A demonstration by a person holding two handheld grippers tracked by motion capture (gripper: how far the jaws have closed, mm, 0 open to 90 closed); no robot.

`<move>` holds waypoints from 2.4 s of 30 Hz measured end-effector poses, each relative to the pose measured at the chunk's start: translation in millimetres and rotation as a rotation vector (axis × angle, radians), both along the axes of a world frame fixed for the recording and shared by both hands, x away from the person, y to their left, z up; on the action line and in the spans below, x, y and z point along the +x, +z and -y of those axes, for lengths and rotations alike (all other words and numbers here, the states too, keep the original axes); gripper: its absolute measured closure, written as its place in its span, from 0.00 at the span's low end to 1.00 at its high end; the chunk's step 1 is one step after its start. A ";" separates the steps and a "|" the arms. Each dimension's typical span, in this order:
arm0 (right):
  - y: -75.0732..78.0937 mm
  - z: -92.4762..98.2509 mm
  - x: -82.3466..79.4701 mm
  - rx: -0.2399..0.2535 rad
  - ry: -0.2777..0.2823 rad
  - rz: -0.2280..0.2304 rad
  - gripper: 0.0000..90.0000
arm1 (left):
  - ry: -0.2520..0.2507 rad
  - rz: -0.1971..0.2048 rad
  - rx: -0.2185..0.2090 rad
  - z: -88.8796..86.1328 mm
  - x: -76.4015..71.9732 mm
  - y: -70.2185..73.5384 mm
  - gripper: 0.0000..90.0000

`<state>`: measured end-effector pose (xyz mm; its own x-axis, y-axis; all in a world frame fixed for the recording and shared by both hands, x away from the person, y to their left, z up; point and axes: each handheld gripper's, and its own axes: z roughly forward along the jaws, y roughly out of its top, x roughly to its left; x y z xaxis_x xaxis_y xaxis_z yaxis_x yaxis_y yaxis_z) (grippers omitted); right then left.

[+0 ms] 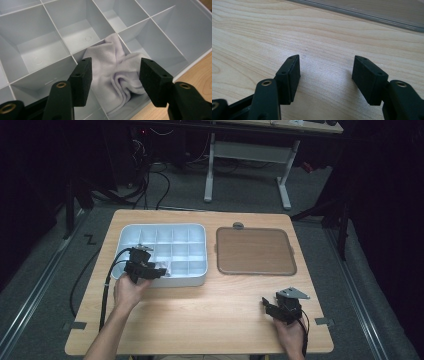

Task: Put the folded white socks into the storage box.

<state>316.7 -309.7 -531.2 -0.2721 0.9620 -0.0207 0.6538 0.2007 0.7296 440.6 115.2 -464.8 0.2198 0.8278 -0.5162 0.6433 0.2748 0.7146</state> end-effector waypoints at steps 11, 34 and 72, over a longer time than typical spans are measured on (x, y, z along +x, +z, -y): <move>-0.1 0.2 0.2 -0.001 -0.002 0.001 0.45 | 0.016 0.057 -0.052 -10.1 -8.7 15.0 0.49; -0.1 0.2 0.3 0.000 -0.008 0.003 0.46 | 0.022 0.185 -0.126 -30.3 -44.6 37.4 0.52; 0.0 0.2 0.3 0.000 -0.008 0.003 0.46 | 0.019 0.230 -0.166 -39.5 -77.3 36.6 0.51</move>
